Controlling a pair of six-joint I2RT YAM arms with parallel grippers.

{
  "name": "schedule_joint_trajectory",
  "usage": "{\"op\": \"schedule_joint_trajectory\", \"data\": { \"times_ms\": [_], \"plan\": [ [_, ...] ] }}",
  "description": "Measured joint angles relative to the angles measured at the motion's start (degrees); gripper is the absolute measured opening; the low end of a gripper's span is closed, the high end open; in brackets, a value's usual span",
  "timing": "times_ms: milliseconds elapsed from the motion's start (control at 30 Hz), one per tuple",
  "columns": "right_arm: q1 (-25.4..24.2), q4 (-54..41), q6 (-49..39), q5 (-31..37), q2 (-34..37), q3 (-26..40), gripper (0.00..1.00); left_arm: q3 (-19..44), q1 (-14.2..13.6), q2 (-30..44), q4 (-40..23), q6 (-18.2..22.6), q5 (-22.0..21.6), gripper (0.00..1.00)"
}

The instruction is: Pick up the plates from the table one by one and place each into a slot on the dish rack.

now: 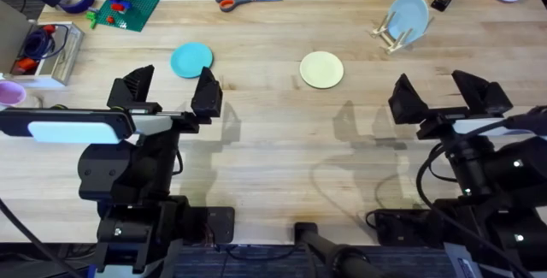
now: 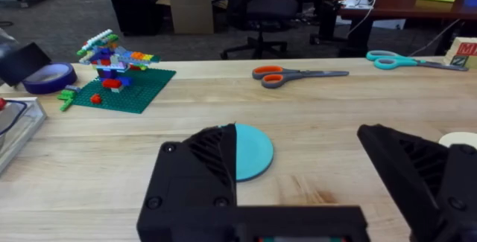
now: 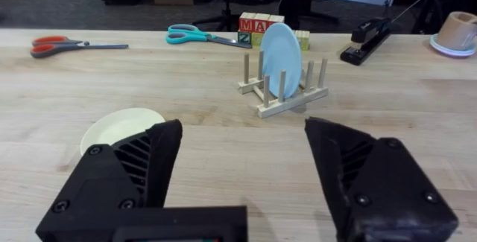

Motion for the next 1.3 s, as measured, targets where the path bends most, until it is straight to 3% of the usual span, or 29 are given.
{"op": "schedule_joint_trajectory", "data": {
  "times_ms": [1033,1167,1300],
  "plan": [
    [0.0,-0.5,-0.5,0.0,0.0,0.2,0.993,0.2,0.0,0.0,-0.5,1.1,0.0,0.994],
    [0.0,-3.7,-0.4,0.0,0.0,2.6,0.993,2.9,0.0,0.0,-4.7,1.1,0.0,0.994],
    [0.0,-8.8,0.6,0.0,0.1,9.3,0.993,10.3,0.0,0.0,-12.1,1.2,-0.1,0.994]
  ]
}}
